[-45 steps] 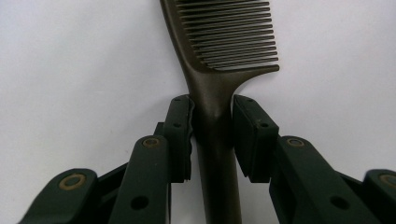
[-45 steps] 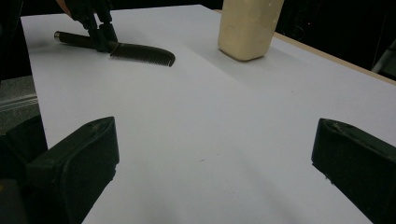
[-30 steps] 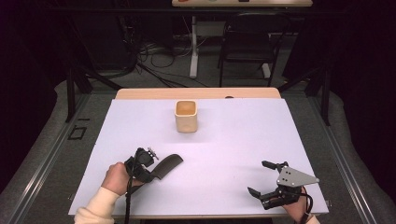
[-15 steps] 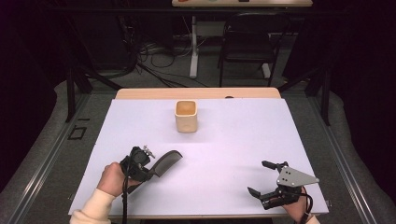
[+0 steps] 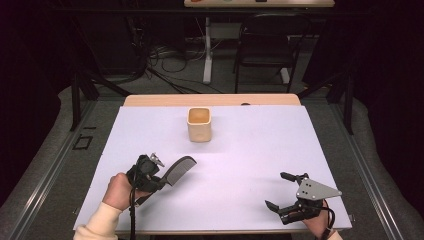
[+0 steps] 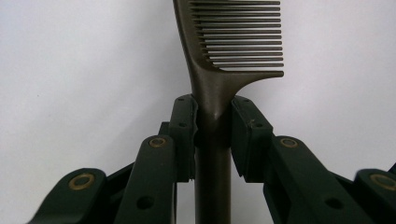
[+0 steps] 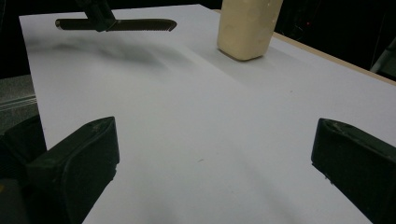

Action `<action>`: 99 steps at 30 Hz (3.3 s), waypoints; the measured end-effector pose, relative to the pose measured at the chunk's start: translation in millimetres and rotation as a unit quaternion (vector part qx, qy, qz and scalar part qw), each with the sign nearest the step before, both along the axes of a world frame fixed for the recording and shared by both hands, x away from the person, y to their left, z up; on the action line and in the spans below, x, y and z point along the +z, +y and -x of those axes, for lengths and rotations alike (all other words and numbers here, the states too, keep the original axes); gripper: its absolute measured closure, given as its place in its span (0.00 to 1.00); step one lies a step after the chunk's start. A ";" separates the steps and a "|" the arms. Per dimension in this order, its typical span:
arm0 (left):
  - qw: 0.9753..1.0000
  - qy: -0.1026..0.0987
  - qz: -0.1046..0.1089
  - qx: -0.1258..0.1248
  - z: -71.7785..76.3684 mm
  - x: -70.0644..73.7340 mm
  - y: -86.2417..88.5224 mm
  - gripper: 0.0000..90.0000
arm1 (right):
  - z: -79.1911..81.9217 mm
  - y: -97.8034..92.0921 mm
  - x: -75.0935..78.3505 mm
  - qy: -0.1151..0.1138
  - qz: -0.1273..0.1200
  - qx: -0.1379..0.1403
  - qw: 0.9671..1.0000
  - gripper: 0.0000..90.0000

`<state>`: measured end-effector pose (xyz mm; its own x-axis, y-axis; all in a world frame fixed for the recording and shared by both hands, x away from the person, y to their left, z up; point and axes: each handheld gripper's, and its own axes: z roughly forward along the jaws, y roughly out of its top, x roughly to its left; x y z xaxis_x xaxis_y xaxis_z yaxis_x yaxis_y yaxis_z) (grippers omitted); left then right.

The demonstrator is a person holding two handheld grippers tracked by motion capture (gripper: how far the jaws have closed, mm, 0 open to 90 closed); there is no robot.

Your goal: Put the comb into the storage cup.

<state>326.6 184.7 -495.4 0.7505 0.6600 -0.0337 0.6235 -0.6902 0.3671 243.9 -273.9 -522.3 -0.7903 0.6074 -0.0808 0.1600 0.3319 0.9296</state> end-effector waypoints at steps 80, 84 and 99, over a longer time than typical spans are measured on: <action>0.976 -0.160 0.140 0.037 10.9 -1.8 4.8 0.80 | -0.8 -1.0 -0.4 0.001 0.003 0.001 1.000 0.00; 0.974 -0.169 0.146 0.039 10.6 -1.8 5.4 0.80 | -1.0 -1.1 -0.5 0.001 0.002 0.000 1.000 0.00; 0.965 -0.197 0.166 0.047 10.4 -2.0 4.2 0.80 | -1.8 -1.4 -1.2 0.002 0.001 0.001 1.000 0.00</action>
<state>316.2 188.9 -497.4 0.6852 0.7280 0.0217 0.4440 -0.4411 0.7799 245.7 -275.4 -523.5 -0.7915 0.6059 -0.0796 0.1627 0.3346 0.9282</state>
